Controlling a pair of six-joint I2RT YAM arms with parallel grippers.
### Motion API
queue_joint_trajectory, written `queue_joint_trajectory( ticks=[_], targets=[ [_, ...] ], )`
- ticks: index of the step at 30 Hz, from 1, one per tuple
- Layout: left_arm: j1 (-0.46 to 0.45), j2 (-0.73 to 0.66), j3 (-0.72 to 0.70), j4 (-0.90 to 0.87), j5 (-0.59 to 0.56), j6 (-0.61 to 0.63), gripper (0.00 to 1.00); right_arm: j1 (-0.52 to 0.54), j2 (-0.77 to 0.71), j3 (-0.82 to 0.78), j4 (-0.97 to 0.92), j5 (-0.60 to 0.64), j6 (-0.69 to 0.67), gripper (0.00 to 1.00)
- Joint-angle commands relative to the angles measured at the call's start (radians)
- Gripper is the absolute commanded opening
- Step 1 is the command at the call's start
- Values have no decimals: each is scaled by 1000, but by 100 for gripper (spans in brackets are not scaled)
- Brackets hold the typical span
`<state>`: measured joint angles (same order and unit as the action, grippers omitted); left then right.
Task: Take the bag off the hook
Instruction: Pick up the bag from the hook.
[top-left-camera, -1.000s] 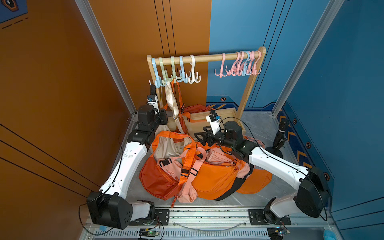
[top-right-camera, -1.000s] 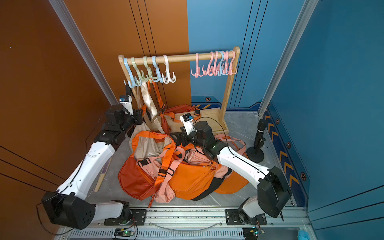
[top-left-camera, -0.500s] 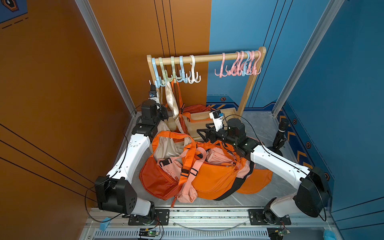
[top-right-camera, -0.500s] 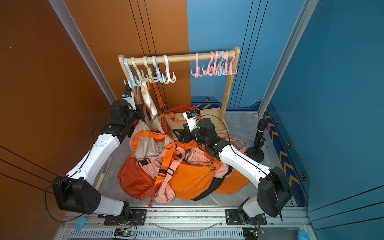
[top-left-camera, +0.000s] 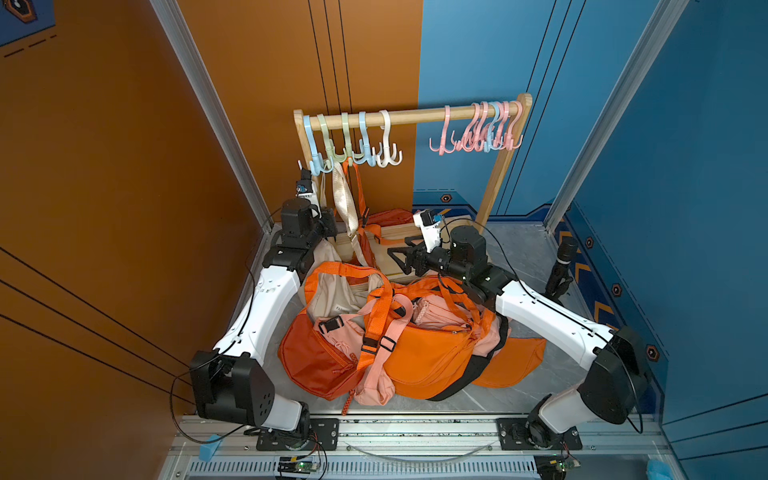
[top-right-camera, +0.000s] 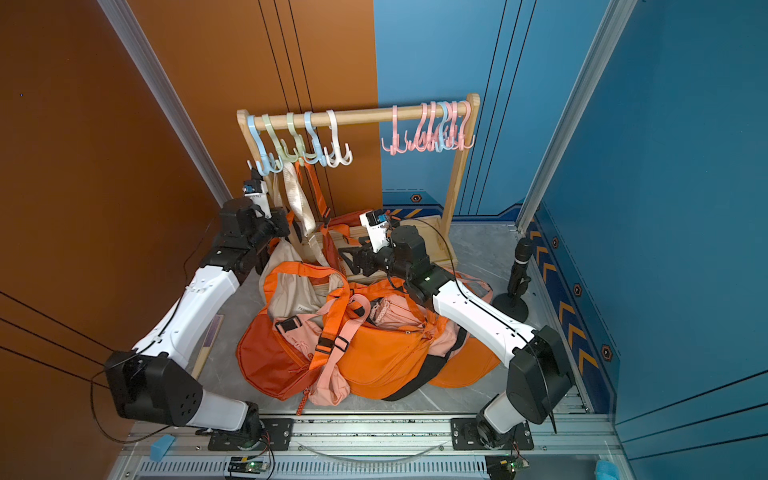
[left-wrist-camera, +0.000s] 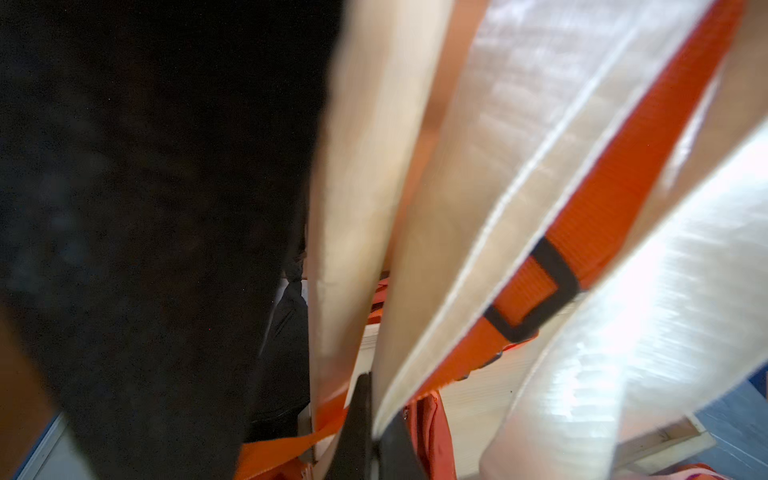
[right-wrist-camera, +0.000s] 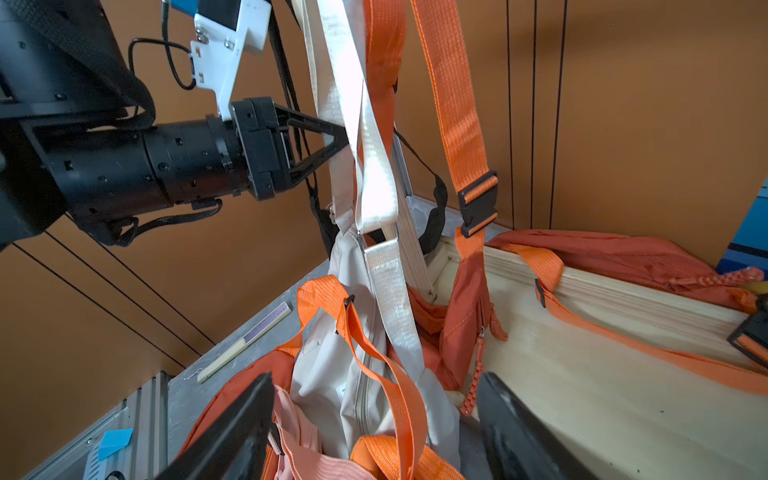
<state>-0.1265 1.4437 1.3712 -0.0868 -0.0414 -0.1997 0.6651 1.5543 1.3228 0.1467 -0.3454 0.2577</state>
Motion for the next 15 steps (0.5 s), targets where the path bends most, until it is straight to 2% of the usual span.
queue_joint_trajectory(
  ticks=[1, 10, 15],
  targets=[
    [-13, -67, 3, 20, 41, -19, 0, -5, 38, 85, -28, -30, -15, 78],
    [-48, -112, -16, 6, 58, -26, 0, -2, 195, 315, -61, -104, 14, 90],
    [-62, -135, -17, -7, 55, -22, 0, 13, 274, 420, -50, -129, 55, 92]
  ],
)
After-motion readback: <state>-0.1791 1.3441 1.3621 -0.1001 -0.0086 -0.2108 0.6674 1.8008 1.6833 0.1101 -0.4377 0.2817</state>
